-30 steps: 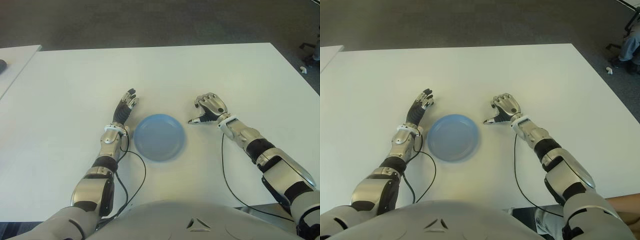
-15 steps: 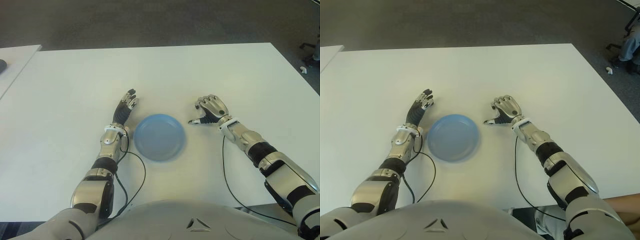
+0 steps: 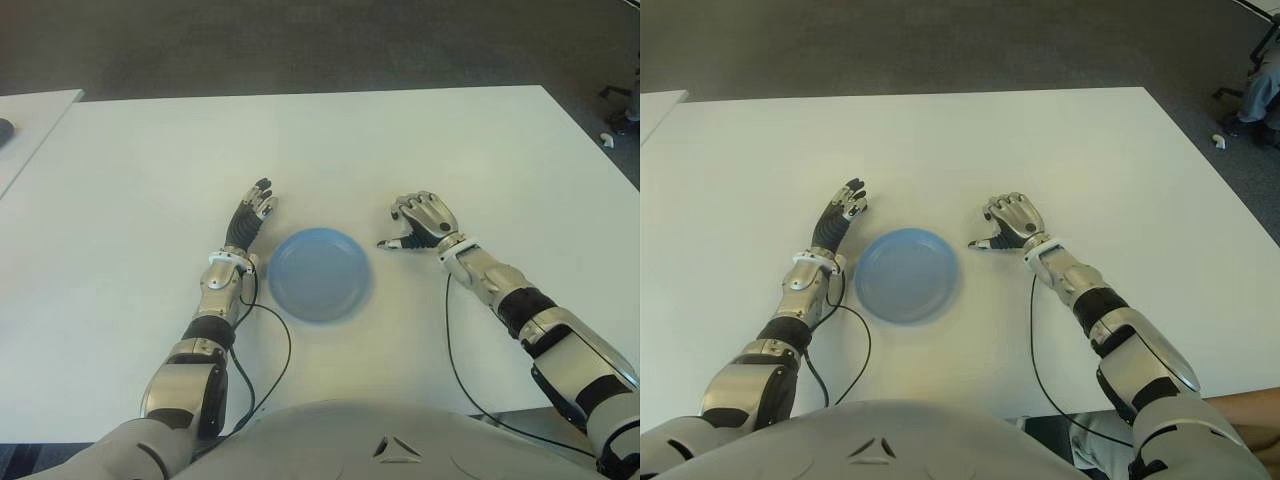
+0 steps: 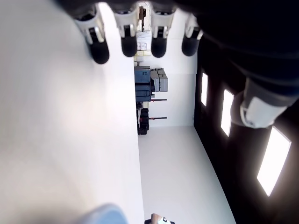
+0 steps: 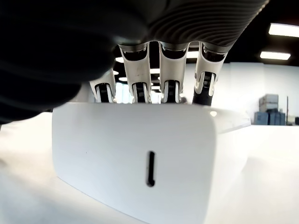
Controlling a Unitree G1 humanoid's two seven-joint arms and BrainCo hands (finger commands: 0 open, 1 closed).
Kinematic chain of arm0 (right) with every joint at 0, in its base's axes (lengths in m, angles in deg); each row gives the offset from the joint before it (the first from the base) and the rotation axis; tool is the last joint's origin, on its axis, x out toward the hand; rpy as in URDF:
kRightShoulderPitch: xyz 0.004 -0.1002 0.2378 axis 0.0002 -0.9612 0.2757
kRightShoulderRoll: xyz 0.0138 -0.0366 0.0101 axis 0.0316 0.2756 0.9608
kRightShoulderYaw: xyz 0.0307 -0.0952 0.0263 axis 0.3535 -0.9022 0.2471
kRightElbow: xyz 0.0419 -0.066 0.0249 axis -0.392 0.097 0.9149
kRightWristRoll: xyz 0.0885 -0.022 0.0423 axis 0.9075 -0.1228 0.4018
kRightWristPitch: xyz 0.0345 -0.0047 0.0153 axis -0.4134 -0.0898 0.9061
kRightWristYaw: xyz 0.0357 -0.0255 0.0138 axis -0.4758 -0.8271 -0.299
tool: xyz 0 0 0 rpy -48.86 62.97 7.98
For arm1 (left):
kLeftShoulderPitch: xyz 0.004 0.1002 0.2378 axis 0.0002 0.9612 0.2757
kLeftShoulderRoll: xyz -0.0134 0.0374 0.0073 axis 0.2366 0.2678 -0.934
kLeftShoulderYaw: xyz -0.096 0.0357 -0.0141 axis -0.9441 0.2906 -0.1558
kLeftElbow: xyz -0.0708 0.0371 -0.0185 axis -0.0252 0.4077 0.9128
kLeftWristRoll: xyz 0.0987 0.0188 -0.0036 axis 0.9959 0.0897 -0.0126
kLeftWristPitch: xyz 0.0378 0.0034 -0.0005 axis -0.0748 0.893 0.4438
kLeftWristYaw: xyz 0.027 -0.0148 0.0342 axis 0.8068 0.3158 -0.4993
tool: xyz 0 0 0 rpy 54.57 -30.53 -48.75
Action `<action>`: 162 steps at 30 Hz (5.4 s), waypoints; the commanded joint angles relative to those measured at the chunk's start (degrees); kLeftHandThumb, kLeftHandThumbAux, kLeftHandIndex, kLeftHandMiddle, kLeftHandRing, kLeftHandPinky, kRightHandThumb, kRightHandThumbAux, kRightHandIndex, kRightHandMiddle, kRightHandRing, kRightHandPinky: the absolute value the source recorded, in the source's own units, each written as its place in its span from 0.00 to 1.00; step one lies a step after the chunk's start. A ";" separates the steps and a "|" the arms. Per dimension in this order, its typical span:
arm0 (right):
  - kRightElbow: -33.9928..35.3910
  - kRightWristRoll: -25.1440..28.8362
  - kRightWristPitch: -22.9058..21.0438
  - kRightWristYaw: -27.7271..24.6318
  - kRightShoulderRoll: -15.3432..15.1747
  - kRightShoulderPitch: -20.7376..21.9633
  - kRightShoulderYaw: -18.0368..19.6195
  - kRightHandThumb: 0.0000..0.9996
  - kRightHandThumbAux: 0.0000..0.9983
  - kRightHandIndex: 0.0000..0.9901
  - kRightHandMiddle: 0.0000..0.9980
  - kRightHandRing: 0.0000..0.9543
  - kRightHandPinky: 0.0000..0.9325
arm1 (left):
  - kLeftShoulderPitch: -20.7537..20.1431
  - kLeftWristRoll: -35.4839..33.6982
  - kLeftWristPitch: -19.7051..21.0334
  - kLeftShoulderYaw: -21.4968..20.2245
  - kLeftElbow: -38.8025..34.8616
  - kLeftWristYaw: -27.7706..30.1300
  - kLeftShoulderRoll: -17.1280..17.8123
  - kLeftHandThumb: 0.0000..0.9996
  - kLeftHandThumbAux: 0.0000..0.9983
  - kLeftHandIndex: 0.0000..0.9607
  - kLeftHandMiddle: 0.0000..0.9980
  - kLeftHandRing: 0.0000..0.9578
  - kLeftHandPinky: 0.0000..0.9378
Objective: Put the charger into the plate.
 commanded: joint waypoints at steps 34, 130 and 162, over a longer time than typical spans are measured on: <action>7.56 0.81 2.49 3.88 -2.41 -3.65 9.19 0.75 0.71 0.44 0.89 0.93 0.96 | 3.68 0.44 7.78 -0.07 7.10 1.83 -1.15 0.00 0.46 0.04 0.05 0.05 0.10; -2.91 6.56 13.41 -16.17 -6.76 -4.49 12.74 0.31 0.08 0.00 0.00 0.00 0.00 | 1.64 1.98 4.46 0.64 13.22 6.93 2.00 0.00 0.50 0.05 0.07 0.06 0.08; -6.25 -2.92 2.50 -9.68 -3.80 -3.92 2.59 0.30 0.08 0.00 0.00 0.00 0.00 | 2.77 0.78 2.85 -0.24 11.89 8.37 1.27 0.00 0.49 0.08 0.10 0.09 0.11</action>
